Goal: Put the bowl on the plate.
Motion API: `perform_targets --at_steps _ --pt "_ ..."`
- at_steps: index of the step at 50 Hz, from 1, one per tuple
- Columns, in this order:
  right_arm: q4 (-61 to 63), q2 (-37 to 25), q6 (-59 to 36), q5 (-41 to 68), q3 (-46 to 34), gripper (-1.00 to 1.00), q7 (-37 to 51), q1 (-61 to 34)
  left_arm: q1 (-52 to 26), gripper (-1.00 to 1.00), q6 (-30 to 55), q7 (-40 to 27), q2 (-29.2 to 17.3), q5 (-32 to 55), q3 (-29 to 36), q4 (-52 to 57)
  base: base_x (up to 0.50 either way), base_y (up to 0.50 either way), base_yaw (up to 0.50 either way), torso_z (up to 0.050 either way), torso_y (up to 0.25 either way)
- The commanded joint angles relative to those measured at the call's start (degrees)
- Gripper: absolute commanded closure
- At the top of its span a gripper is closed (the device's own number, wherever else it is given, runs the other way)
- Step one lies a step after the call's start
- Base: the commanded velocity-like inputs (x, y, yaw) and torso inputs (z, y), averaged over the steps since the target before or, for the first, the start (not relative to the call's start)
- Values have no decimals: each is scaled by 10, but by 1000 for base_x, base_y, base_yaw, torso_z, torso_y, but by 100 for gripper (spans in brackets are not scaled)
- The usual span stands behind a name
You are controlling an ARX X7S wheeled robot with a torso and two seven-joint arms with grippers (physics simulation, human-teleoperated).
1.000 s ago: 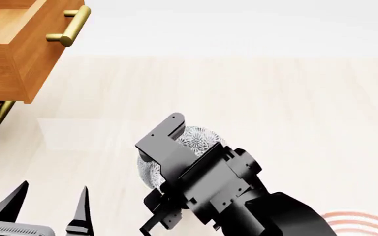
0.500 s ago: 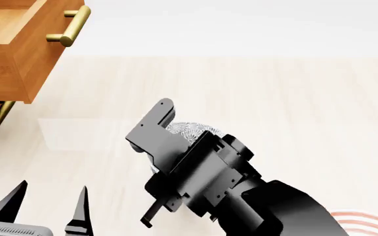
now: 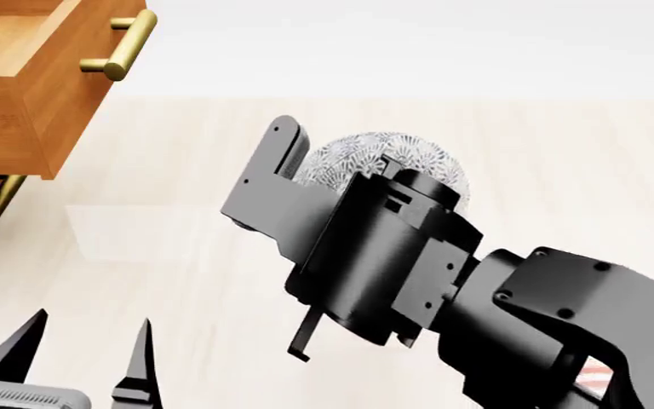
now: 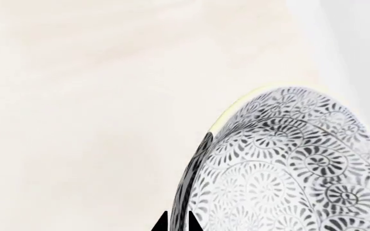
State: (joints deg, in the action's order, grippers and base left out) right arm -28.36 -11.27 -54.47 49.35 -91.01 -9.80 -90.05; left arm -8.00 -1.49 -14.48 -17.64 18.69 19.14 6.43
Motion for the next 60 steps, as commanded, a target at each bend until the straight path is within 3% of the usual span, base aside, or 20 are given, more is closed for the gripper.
perform_targets --at_steps 1,13,16,36,60 --pt "124 -65 -71 15 17 100 66 -38 -1 -100 -10 0 0 -3 2 -10 0 0 0 0 0" --pt "236 -140 -124 69 61 100 144 -36 -4 -100 0 -4 -2 -2 5 -7 0 0 0 0 0" --pt "265 -163 -136 88 78 100 171 -32 -21 -100 76 -24 -18 17 3 59 0 0 0 0 5" --pt "400 -278 -195 212 168 100 318 -7 -35 -100 82 -24 -20 11 11 48 0 0 0 0 0" --pt "482 -395 -181 340 239 100 449 42 -41 -100 77 -24 -23 10 14 43 0 0 0 0 0"
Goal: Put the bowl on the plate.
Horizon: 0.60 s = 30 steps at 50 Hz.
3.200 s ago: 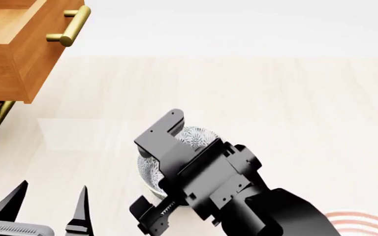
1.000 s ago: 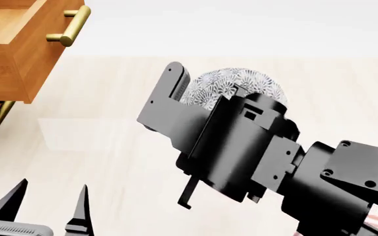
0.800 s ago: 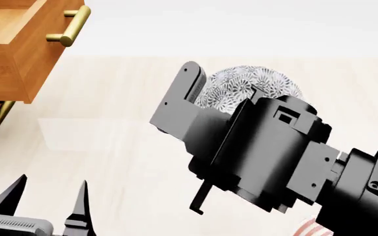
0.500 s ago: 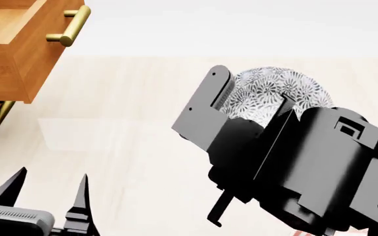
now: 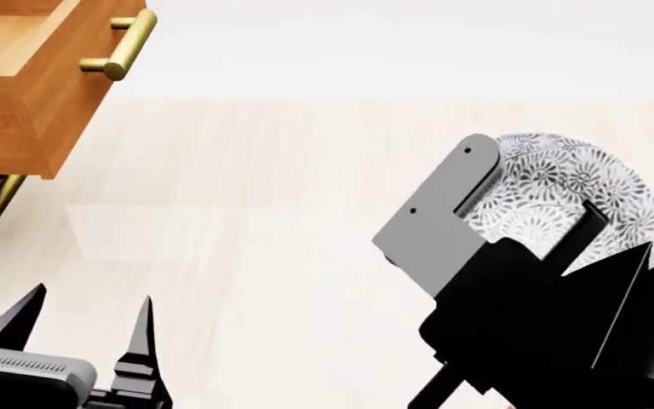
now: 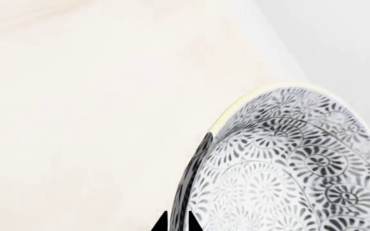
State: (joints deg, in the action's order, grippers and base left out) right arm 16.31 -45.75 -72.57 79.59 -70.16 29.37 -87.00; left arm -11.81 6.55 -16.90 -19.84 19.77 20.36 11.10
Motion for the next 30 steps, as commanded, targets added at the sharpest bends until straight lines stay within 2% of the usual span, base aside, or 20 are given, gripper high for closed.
perform_targets --at_steps 1,30 --pt "39 -56 0 47 35 100 65 11 -2 -100 -3 0 -1 -1 1 -4 0 0 0 0 0" --pt "130 -171 37 157 61 100 166 45 -6 -100 -5 -2 -2 2 4 -12 0 0 0 0 0"
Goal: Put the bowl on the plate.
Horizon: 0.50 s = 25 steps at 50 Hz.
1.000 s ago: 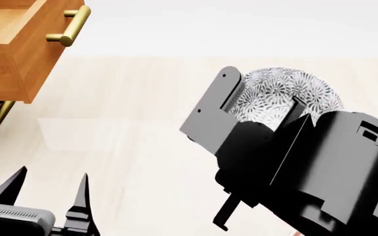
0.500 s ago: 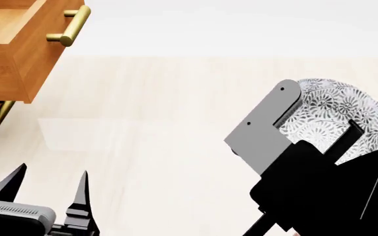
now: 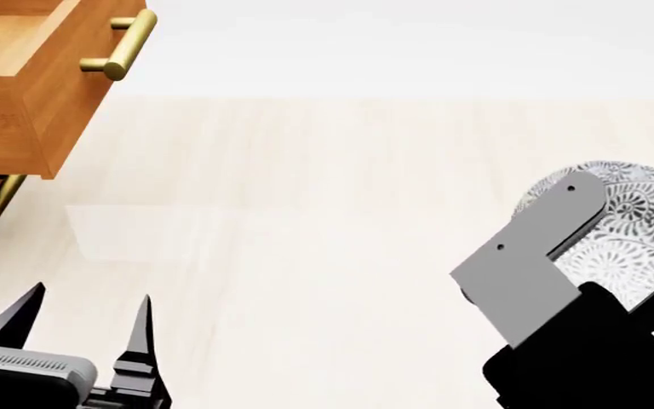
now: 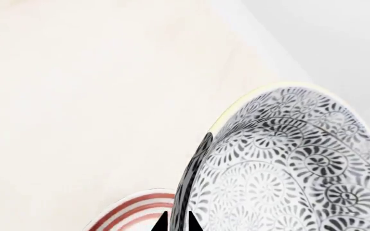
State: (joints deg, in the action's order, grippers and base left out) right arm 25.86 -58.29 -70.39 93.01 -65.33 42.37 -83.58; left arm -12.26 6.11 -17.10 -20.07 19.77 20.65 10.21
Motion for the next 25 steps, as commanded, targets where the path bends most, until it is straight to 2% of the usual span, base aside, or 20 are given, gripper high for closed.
perform_targets --at_steps 1,25 --pt "37 -52 18 28 15 100 41 11 -2 -100 -1 1 0 2 1 -4 0 0 0 0 0" --pt "88 -138 113 20 19 100 42 84 -3 -100 -5 0 -2 6 3 -6 0 0 0 0 0"
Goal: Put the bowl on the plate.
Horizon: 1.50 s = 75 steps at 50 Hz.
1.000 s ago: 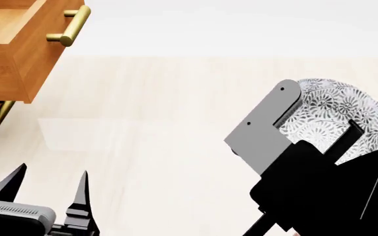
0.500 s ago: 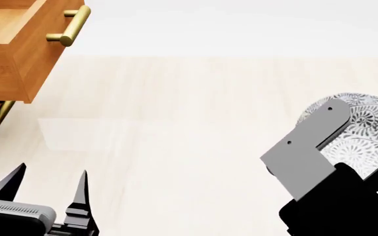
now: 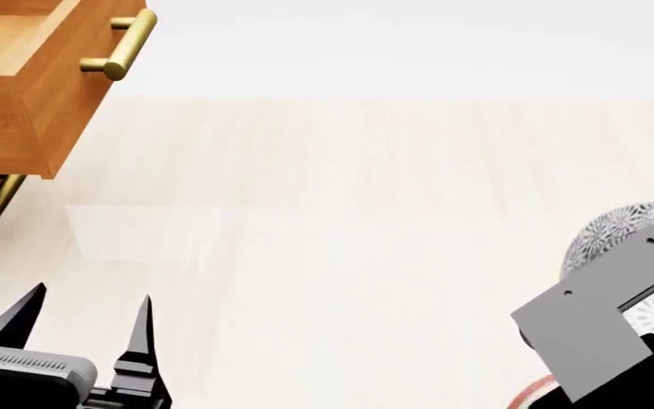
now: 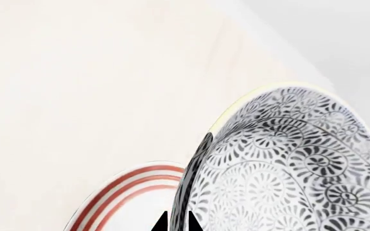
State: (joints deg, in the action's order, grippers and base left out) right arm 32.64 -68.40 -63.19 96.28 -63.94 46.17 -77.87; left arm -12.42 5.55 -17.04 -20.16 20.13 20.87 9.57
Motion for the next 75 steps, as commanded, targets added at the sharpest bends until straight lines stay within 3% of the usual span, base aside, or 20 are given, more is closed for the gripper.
perform_targets --at_steps 1,44,75 --pt "21 -40 46 -12 5 100 4 30 -1 -100 0 -1 -1 2 1 1 0 0 0 0 0" --pt "-8 -98 205 -102 -42 100 -65 171 -2 -100 8 -9 -7 7 6 15 0 0 0 0 0" --pt "-46 -56 232 -134 -57 100 -86 199 1 -100 3 -12 -11 8 9 20 0 0 0 0 0"
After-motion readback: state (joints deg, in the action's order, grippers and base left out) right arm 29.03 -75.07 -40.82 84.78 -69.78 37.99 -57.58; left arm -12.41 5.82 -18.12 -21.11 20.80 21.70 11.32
